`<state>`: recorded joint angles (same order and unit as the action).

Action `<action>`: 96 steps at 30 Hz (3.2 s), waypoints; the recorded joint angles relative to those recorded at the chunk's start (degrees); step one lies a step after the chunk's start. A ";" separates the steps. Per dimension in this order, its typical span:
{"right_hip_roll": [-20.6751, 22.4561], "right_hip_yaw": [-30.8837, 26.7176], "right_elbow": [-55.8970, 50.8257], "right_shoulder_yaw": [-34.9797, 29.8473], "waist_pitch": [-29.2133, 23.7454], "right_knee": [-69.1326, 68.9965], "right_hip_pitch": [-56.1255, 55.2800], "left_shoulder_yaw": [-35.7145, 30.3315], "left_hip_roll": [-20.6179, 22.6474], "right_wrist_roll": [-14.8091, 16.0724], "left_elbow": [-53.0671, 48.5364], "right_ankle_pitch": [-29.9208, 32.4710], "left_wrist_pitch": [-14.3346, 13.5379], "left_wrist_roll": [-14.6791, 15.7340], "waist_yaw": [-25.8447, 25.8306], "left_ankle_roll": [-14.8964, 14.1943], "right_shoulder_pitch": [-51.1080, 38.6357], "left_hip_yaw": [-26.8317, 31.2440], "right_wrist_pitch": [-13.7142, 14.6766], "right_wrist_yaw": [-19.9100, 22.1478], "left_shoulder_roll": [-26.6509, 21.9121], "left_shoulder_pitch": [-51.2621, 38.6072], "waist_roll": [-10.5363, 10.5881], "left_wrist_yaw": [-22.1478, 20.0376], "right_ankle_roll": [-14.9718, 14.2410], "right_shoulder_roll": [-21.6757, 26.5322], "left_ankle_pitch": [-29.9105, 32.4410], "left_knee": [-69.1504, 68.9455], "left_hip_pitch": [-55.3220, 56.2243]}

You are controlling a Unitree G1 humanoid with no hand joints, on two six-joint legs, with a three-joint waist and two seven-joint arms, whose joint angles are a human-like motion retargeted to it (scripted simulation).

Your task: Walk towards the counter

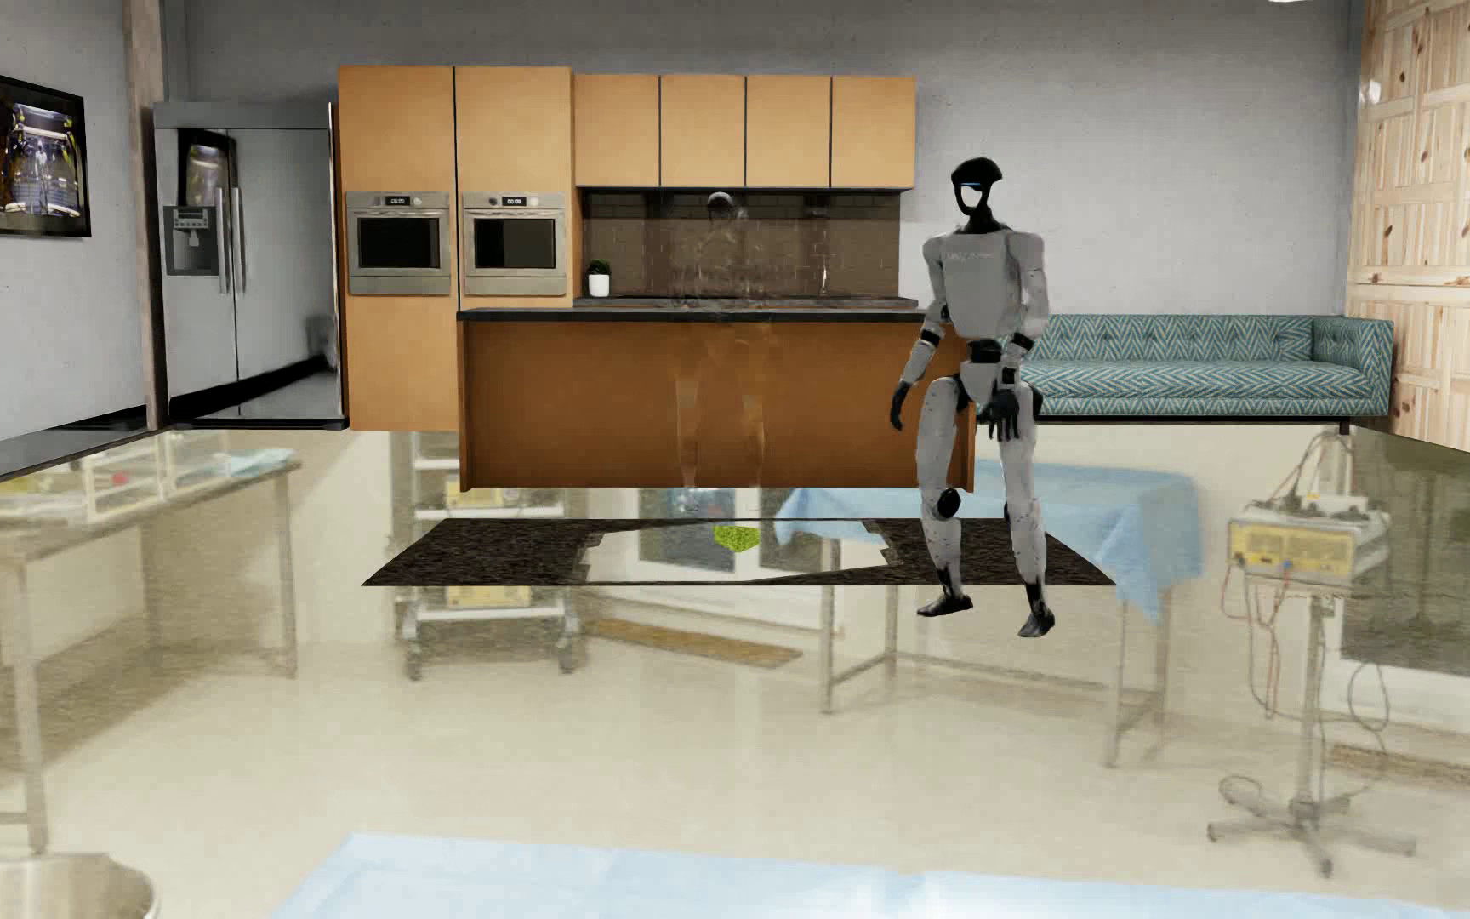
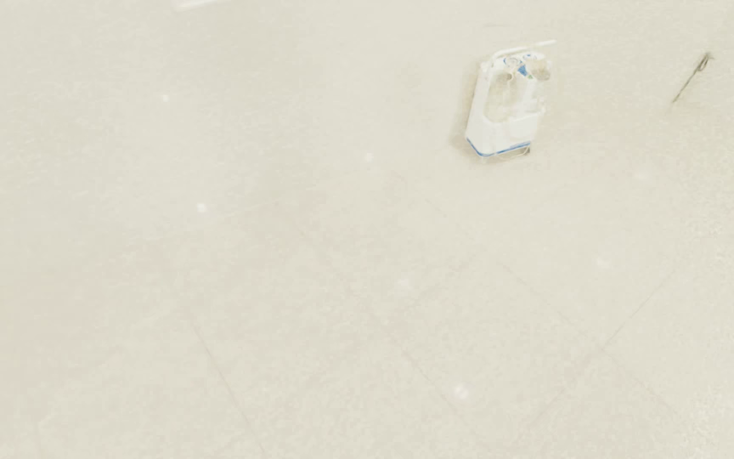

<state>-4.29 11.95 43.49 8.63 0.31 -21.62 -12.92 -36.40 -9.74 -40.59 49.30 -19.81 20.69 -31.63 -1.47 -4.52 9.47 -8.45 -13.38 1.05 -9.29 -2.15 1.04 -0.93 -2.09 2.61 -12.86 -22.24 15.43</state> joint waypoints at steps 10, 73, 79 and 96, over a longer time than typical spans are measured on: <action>2.32 -8.69 -3.95 -2.66 -0.94 -6.26 -6.61 2.34 -4.73 1.13 -0.94 1.48 0.12 1.64 0.26 0.02 -2.19 -10.15 1.99 0.95 -2.03 2.89 0.06 -1.88 -8.17 0.44 -0.80 -4.28 0.01; 9.25 -6.31 -2.59 -0.91 -0.27 -0.09 8.52 19.53 4.08 -2.13 2.64 -8.62 3.99 1.30 2.95 -1.02 -8.61 0.95 5.50 2.08 -1.56 16.81 3.19 3.14 2.64 3.48 12.88 1.20 20.67; 3.19 -13.48 -8.10 2.18 -0.23 -31.66 2.35 19.14 7.15 5.26 6.27 11.46 5.32 -0.89 4.25 10.06 -5.35 -3.59 5.89 8.47 0.96 18.97 0.14 6.12 -8.43 2.18 6.11 -6.25 14.22; -5.99 16.91 9.68 2.19 -0.02 -7.49 -10.09 19.92 6.63 -2.49 -11.58 6.93 -4.21 0.50 -3.10 3.05 11.91 0.30 -5.11 -5.08 0.54 -7.34 -2.94 -10.39 10.34 -2.15 0.97 -20.85 -11.54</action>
<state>-10.27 28.86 53.17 10.83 0.30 -29.11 -23.01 -16.48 -3.11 -43.08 37.73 -12.88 16.47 -31.13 -4.57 -1.48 21.37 -8.15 -18.49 -4.03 -8.75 -9.48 -1.90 -11.32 8.24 0.45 -11.89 -43.09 3.89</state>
